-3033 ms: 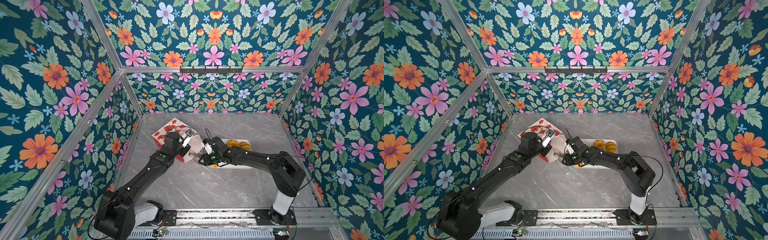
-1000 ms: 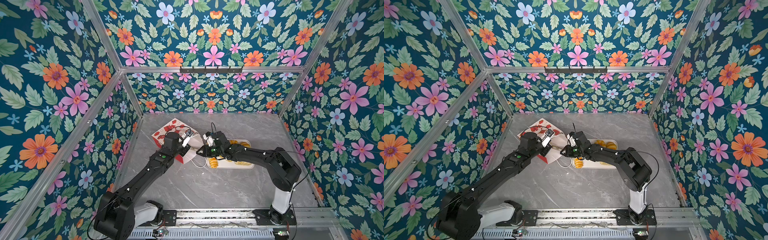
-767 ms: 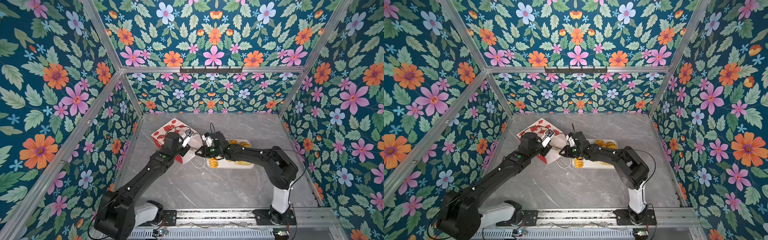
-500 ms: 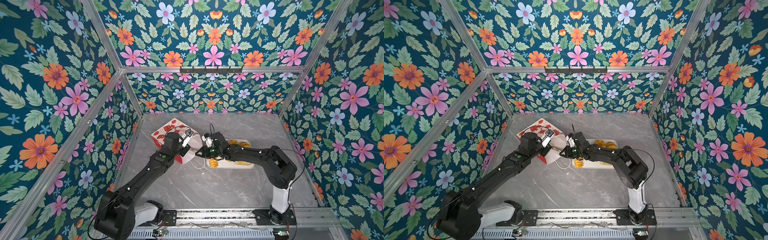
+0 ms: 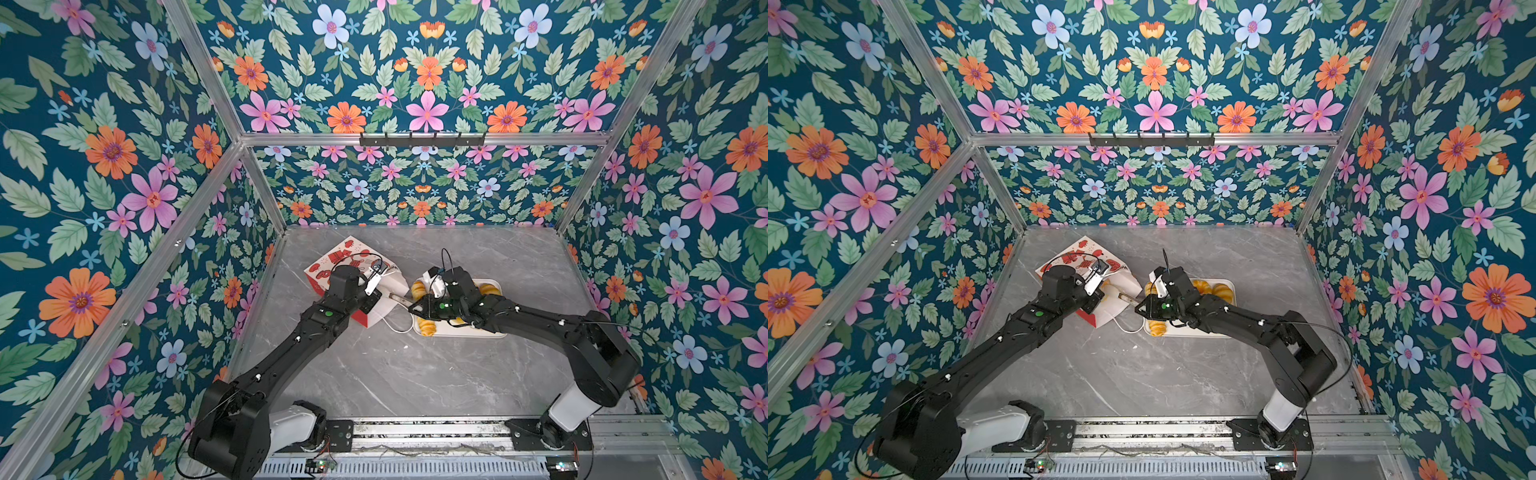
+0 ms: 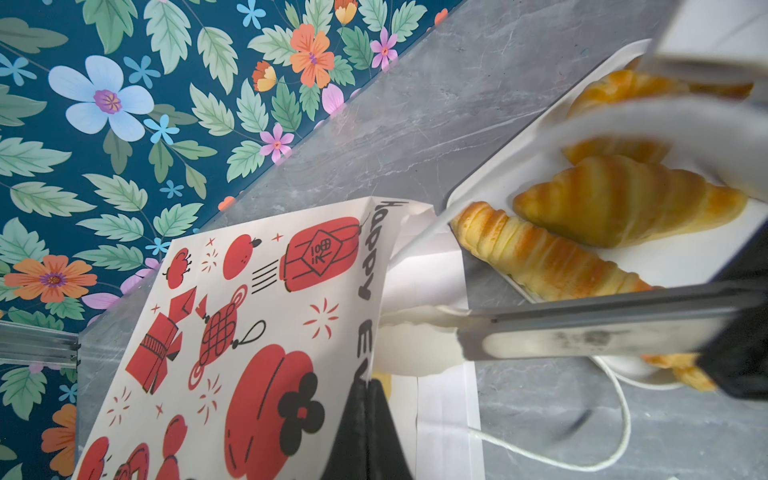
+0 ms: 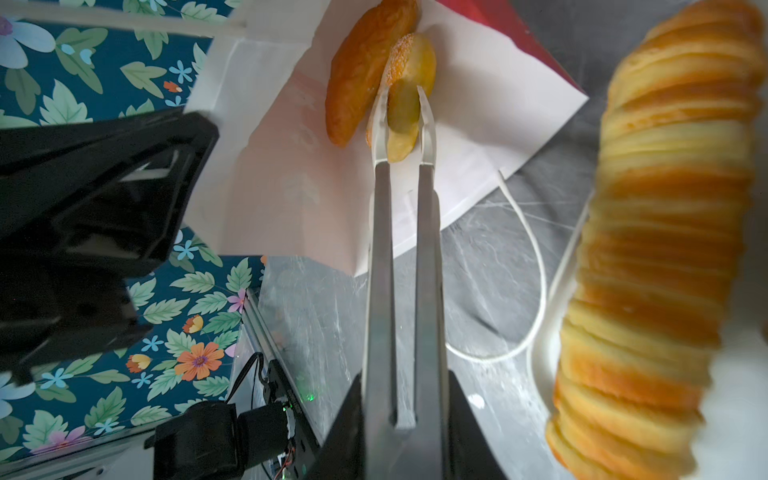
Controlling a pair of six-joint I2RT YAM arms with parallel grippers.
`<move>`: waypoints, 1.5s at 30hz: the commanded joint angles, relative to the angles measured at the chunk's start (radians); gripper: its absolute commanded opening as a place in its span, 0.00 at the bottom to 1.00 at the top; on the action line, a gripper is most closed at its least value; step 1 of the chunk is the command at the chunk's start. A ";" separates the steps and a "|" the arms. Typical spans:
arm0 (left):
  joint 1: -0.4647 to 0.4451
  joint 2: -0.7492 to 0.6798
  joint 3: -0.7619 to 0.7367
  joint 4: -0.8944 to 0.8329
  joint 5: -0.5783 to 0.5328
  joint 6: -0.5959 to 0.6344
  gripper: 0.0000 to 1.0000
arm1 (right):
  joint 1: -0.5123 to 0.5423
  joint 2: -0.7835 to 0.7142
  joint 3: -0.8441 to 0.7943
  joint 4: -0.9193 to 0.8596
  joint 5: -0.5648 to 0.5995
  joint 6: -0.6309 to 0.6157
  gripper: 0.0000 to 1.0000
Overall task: Take the fake bread out of the paper bag
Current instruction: 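Pull the sesame ring bun out of the bag with the right tongs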
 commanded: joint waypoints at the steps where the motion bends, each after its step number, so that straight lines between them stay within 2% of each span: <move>1: 0.002 0.001 0.001 0.034 0.001 -0.008 0.00 | -0.003 -0.079 -0.043 -0.017 0.003 -0.014 0.09; 10: 0.001 0.003 -0.011 0.052 0.003 -0.011 0.00 | -0.013 -0.279 -0.142 -0.137 0.038 -0.035 0.08; 14: 0.002 0.007 -0.011 0.057 0.011 -0.014 0.00 | -0.015 -0.254 -0.147 -0.159 0.033 -0.048 0.08; 18: 0.002 0.009 -0.012 0.057 0.014 -0.017 0.00 | -0.016 -0.221 -0.162 -0.101 0.016 -0.040 0.08; 24: 0.002 0.000 -0.016 0.056 0.008 -0.012 0.00 | -0.016 -0.240 -0.133 -0.105 0.038 -0.079 0.10; 28: 0.002 -0.002 -0.016 0.057 0.006 -0.012 0.00 | -0.016 -0.252 -0.092 -0.164 0.078 -0.123 0.13; 32: 0.002 -0.005 -0.021 0.057 0.006 -0.012 0.00 | -0.016 -0.213 -0.044 -0.248 0.117 -0.184 0.20; 38: 0.002 -0.005 -0.025 0.059 0.006 -0.014 0.00 | -0.016 -0.148 -0.034 -0.231 0.099 -0.199 0.28; 45: 0.002 -0.003 -0.023 0.057 0.006 -0.012 0.00 | -0.015 -0.153 -0.035 -0.208 0.114 -0.185 0.34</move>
